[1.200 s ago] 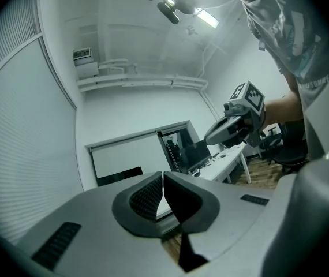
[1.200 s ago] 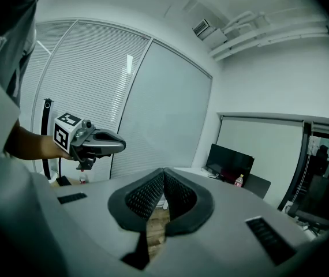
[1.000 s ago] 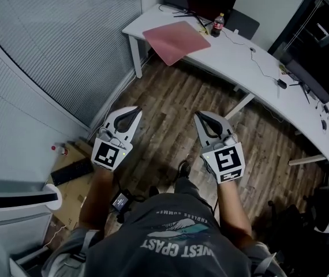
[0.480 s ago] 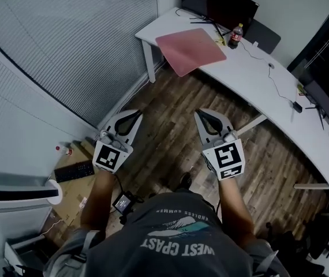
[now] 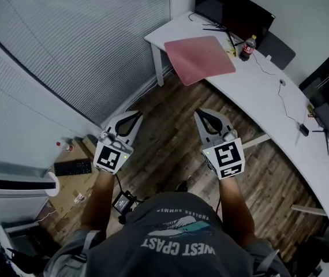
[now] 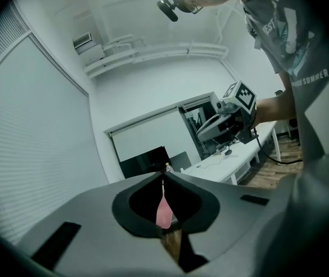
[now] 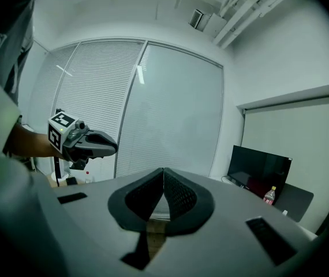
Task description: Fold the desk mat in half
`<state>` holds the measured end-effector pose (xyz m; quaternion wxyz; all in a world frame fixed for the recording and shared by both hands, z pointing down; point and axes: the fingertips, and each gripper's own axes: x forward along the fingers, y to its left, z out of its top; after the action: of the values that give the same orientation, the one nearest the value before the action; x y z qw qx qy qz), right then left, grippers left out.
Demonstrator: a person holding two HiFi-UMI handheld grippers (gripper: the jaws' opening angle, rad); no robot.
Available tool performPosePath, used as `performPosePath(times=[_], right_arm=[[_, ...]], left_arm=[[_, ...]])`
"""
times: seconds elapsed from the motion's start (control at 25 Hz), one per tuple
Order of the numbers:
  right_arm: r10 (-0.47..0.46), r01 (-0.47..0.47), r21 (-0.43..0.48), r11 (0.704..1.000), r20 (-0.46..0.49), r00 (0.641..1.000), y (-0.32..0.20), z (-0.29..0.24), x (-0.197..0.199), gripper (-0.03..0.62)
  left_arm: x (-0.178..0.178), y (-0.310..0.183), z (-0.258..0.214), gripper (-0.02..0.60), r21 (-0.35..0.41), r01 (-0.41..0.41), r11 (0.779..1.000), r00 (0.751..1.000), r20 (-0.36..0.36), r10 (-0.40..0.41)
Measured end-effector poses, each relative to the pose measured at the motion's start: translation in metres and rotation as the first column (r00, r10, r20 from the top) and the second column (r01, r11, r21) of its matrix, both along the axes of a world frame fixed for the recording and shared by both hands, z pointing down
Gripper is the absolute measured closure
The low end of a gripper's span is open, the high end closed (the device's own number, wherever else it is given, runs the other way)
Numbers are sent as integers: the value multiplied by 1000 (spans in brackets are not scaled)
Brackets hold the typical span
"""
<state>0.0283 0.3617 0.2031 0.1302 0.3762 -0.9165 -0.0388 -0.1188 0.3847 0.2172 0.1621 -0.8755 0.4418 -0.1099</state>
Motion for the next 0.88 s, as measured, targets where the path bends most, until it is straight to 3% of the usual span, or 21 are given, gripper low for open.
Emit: performPosePath(times=[0.36,0.6,0.88], right_arm=[[-32,32,2,999,22,999,-43,8,29,568],[-13,14,-22,1000,19,1000,-62,22,41,568],[47,-47,-31,998,-1,999,-81,32,45,568]], left_arm=[[29,-35,4,558,-6,34,999,999,28,-34],[46,-50,10,558,8,-1,1000,998,65,1],[48,-86,22,558,-9,-67,998,996,59,67]])
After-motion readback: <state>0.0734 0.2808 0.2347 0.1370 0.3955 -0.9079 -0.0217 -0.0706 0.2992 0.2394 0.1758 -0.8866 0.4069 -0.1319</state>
